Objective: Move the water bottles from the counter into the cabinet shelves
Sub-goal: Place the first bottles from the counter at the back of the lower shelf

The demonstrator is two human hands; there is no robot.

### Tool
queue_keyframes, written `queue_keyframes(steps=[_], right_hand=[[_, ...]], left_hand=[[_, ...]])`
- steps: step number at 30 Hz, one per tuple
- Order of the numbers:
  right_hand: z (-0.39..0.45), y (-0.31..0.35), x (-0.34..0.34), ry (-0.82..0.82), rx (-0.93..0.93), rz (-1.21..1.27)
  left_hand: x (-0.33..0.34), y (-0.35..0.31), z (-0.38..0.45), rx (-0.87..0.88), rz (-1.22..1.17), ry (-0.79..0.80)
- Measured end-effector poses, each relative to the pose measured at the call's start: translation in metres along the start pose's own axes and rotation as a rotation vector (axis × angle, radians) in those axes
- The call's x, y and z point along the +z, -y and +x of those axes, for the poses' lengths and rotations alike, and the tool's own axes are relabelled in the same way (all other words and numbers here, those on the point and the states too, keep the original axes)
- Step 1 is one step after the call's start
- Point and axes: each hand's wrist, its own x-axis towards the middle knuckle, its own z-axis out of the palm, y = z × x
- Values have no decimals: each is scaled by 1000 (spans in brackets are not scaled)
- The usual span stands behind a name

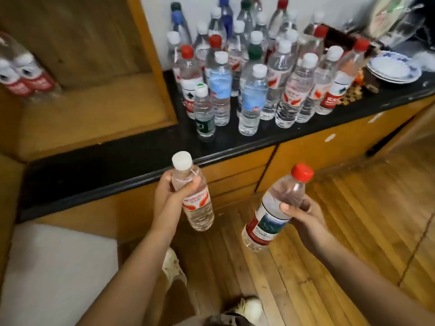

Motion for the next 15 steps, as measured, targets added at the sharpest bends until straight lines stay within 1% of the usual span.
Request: queue_keyframes(steps=[3, 5, 9, 13, 15], right_hand=[[38, 15, 62, 106, -42, -62], [73, 23, 128, 161, -45, -104], [98, 43, 172, 197, -76, -168], [152, 63, 263, 210, -132, -223], [173, 74, 298, 210, -158, -239]], left_hand=[[-54, -13, 24, 38, -80, -134], [-109, -24, 59, 66, -128, -197], [-125, -38, 86, 86, -144, -213], [-185, -67, 155, 109, -210, -246], [-204, -79, 181, 118, -214, -257]])
